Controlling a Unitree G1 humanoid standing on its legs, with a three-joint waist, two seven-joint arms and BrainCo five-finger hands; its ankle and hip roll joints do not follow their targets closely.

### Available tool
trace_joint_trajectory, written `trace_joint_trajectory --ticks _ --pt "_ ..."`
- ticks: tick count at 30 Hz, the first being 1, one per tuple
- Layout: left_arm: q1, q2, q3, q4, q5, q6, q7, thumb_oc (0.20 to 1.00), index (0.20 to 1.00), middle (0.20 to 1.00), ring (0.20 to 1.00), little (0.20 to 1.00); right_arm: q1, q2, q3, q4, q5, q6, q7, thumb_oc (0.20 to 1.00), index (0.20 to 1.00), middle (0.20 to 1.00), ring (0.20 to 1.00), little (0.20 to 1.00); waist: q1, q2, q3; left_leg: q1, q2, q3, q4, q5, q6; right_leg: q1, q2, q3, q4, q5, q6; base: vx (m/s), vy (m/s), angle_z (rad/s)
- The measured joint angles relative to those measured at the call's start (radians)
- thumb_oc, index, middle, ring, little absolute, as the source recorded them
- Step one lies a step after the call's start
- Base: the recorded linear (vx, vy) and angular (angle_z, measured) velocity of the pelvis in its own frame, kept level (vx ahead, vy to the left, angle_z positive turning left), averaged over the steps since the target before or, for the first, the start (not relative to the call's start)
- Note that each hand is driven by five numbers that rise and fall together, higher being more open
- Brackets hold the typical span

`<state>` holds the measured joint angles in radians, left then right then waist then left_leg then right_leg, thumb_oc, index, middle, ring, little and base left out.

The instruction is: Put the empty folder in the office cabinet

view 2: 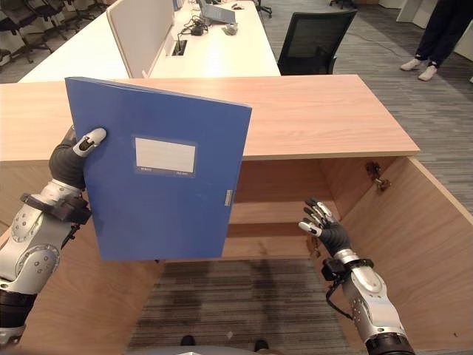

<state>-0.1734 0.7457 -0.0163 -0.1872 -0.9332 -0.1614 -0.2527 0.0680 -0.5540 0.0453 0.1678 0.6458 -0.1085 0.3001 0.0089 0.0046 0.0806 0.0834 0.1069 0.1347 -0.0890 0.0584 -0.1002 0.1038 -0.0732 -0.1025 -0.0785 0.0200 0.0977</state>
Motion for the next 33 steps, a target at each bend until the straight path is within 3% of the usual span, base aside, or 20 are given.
trace_joint_trajectory --ticks 9,33 --pt "-0.069 -0.003 -0.012 0.000 0.002 -0.003 -0.027 0.200 0.200 0.200 0.200 0.200 -0.055 -0.025 0.060 -0.059 0.044 0.017 0.093 1.000 1.000 1.000 1.000 1.000 0.001 0.000 -0.001 0.000 0.000 -0.001 0.000 0.000 0.000 0.000 0.000 0.000 0.001 0.001 0.001 0.00 0.000 0.00" --pt "-0.113 -0.110 -0.100 0.000 0.021 -0.006 -0.042 0.200 0.200 0.200 0.200 0.200 -0.205 -0.010 0.247 -0.209 0.082 0.049 0.152 1.000 1.000 1.000 1.000 1.000 0.001 0.004 -0.005 0.000 0.000 -0.001 0.000 0.000 0.000 -0.001 0.000 0.000 0.002 0.001 0.001 0.00 0.000 0.00"
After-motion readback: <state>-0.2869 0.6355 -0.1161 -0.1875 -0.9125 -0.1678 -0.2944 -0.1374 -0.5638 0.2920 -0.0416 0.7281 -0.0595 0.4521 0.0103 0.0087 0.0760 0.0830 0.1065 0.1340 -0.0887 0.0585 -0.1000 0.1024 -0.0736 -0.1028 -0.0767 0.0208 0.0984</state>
